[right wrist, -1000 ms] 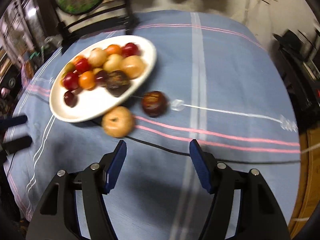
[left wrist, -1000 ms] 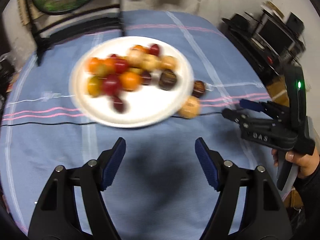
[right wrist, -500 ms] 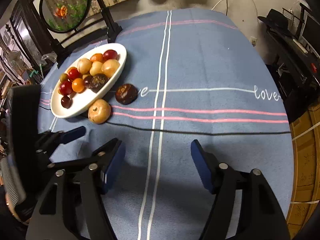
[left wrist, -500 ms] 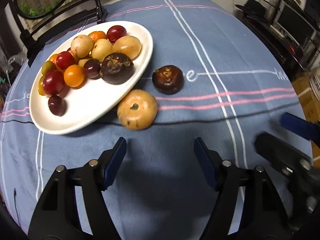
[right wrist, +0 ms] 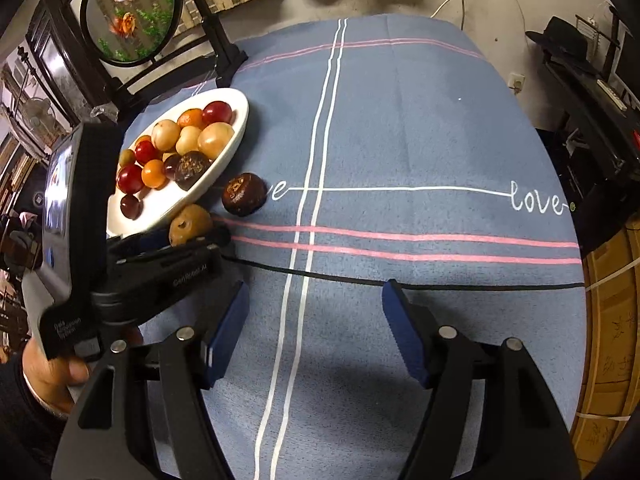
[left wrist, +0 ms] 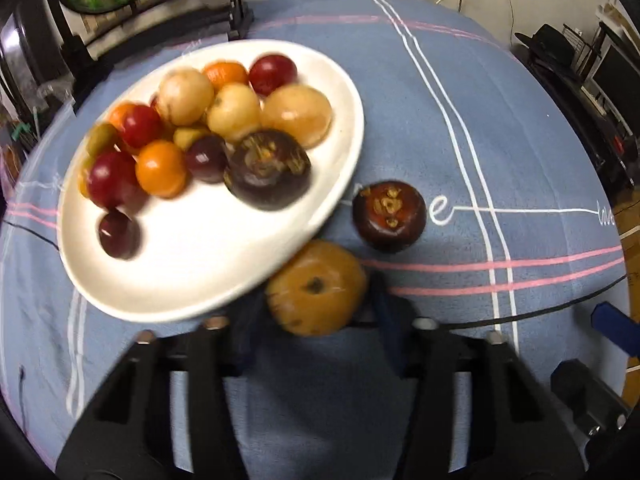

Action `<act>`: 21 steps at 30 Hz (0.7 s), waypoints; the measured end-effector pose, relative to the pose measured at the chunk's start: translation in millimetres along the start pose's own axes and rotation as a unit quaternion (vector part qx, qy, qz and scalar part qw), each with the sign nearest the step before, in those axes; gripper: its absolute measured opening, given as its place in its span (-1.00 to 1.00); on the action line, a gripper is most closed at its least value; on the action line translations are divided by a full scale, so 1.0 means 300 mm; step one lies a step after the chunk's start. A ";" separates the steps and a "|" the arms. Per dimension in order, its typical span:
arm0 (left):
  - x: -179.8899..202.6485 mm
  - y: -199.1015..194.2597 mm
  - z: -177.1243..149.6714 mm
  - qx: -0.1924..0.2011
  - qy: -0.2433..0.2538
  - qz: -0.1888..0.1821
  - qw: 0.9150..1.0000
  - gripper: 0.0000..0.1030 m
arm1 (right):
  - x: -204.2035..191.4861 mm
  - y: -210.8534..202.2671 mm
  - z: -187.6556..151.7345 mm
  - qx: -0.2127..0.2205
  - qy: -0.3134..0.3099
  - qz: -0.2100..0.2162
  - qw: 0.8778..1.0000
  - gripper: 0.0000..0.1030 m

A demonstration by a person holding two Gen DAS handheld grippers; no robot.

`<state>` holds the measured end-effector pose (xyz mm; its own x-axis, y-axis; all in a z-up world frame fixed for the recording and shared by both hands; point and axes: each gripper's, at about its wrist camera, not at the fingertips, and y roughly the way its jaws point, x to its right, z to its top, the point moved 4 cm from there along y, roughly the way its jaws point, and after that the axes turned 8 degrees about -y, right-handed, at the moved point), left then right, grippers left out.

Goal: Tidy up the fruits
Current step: 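Return to the pile and grasp a large tan fruit with the left tool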

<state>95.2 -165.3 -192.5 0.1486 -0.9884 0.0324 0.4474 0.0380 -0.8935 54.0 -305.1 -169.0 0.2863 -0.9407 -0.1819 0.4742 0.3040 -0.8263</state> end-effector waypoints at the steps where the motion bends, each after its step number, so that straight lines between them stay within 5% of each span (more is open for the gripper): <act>1: 0.000 -0.001 -0.003 -0.008 0.003 -0.014 1.000 -0.11 | 0.001 -0.002 0.004 0.002 -0.001 -0.001 1.000 0.35; 9: -0.143 -0.124 -0.096 0.000 0.004 -0.049 0.999 -0.11 | -0.083 0.043 0.108 0.013 -0.068 -0.012 0.998 0.35; 14: -0.297 -0.198 -0.144 0.005 -0.022 -0.033 0.999 -0.11 | -0.183 0.169 0.166 0.001 -0.151 -0.032 0.988 0.35; 21: -0.403 -0.248 -0.152 0.020 -0.055 -0.014 0.998 -0.12 | -0.202 0.337 0.237 -0.032 -0.186 -0.037 0.981 0.35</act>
<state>3.7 -55.2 -150.3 0.2305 -0.9672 0.1071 0.4871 0.0194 -0.8731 143.9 -206.7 -203.5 0.5431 -0.8360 0.0779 0.4547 0.2149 -0.8643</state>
